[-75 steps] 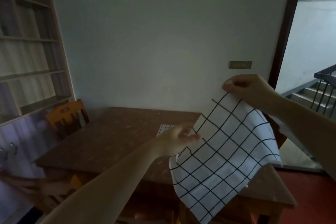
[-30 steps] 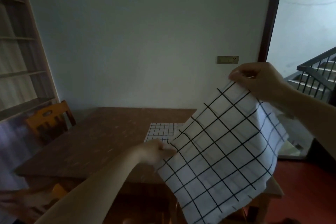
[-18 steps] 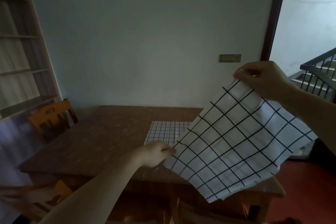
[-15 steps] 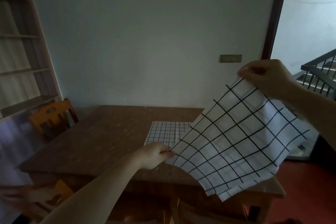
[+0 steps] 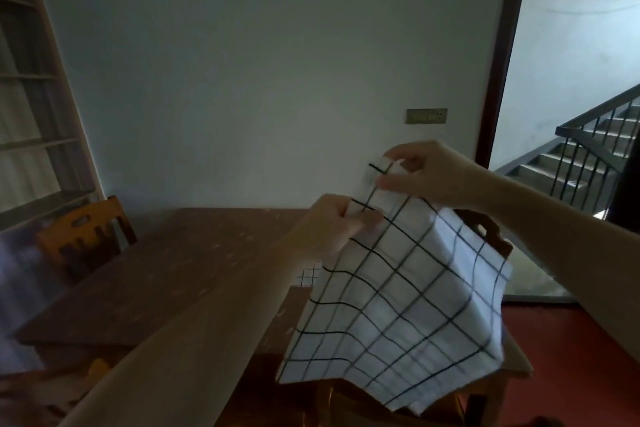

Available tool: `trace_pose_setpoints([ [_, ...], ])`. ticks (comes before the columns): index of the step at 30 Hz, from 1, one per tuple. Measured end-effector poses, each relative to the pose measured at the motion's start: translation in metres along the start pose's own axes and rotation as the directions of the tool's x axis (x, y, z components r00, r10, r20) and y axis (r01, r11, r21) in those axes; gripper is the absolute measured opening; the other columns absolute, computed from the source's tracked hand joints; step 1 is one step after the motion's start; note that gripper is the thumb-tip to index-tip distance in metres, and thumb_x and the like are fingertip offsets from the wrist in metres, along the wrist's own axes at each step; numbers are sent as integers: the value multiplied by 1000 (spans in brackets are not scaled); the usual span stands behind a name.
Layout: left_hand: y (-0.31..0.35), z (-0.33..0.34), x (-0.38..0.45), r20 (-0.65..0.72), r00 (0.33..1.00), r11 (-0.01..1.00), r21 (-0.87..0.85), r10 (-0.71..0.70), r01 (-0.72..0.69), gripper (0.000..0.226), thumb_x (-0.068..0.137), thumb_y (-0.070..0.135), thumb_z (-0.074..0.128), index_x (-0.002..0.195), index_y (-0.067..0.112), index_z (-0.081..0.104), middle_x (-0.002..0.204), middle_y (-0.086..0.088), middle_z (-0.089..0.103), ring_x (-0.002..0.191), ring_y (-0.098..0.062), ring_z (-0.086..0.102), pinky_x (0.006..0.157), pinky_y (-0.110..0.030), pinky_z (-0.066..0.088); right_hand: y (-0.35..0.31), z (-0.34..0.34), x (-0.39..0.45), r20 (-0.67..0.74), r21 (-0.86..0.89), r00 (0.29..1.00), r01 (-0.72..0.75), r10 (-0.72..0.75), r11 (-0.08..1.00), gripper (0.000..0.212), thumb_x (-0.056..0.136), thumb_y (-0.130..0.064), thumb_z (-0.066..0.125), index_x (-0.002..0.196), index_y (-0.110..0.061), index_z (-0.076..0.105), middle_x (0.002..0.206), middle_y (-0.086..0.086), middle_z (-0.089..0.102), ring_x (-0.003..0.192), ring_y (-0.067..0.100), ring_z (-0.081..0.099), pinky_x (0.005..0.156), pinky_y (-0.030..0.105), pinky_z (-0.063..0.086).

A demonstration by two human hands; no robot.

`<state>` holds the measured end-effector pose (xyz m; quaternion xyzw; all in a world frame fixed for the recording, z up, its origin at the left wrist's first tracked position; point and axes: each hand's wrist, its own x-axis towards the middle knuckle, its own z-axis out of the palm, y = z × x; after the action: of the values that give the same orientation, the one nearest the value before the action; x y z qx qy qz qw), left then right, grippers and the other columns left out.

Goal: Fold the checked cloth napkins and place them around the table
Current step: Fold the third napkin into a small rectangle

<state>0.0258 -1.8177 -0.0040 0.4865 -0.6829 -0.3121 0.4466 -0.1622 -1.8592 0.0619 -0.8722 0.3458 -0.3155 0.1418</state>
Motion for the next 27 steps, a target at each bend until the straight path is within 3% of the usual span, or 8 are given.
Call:
trace_pose_setpoints([
  [3, -16, -11, 0, -138, 988, 996, -50, -74, 67, 24, 87, 33, 72, 84, 9, 75, 86, -13, 75, 81, -24, 70, 84, -45, 56, 34, -2, -21, 380, -4, 903, -212, 198, 977, 32, 72, -48, 71, 93, -25, 71, 86, -4, 75, 85, 15, 70, 78, 32, 52],
  [5, -29, -23, -1, -209, 969, 991, -46, -131, 124, 32, 82, 44, 74, 83, 13, 76, 90, -14, 76, 89, -30, 72, 90, -50, 54, 63, -2, -34, 428, -42, 857, -298, 287, 954, 21, 72, -44, 76, 79, -23, 75, 79, -5, 74, 78, 14, 70, 76, 26, 48],
  [7, -39, -31, -4, -243, 955, 985, -59, -170, 160, 33, 81, 46, 74, 84, 14, 76, 92, -14, 76, 94, -32, 71, 93, -51, 52, 83, -2, -43, 327, 50, 880, -380, 344, 924, 30, 73, -41, 78, 76, -12, 73, 77, 7, 69, 73, 23, 64, 72, 31, 48],
  [9, -44, -35, -5, -257, 948, 981, -94, -188, 169, 25, 85, 40, 73, 81, 16, 76, 88, -5, 77, 91, -23, 72, 95, -49, 53, 92, 0, -47, 182, 344, 893, -450, 412, 824, 38, 70, -35, 79, 82, -1, 65, 86, 17, 66, 76, 25, 62, 72, 33, 49],
  [13, -50, -39, -9, -260, 940, 964, -205, -223, 172, 32, 80, 47, 75, 87, 16, 78, 94, -4, 77, 97, -22, 70, 100, -52, 49, 80, 9, -47, 0, 723, 890, -315, 457, 615, 26, 77, -27, 71, 90, -5, 71, 92, 17, 67, 75, 19, 67, 65, 24, 55],
  [15, -52, -38, -10, -257, 937, 956, -236, -236, 176, 48, 73, 55, 78, 90, 11, 76, 96, -7, 73, 94, -23, 67, 101, -56, 46, 73, 12, -47, -73, 745, 887, -256, 456, 616, 31, 74, -31, 71, 90, -5, 72, 89, 17, 65, 73, 19, 66, 62, 25, 55],
  [21, -55, -34, -13, -250, 936, 934, -320, -249, 162, 17, 88, 28, 70, 95, 13, 76, 98, -4, 77, 102, -24, 69, 98, -49, 50, 63, 9, -45, -181, 689, 879, -207, 441, 695, 21, 89, -22, 66, 75, -7, 68, 57, -3, 64, 48, 4, 62, 46, 15, 49],
  [27, -54, -32, -18, -267, 924, 920, -353, -274, 171, 12, 90, 26, 68, 90, 16, 74, 95, -6, 75, 99, -24, 66, 88, -40, 48, 62, 8, -42, -288, 581, 867, -179, 406, 794, 40, 86, -32, 70, 69, 4, 60, 57, 9, 45, 47, 14, 44, 44, 18, 41],
])
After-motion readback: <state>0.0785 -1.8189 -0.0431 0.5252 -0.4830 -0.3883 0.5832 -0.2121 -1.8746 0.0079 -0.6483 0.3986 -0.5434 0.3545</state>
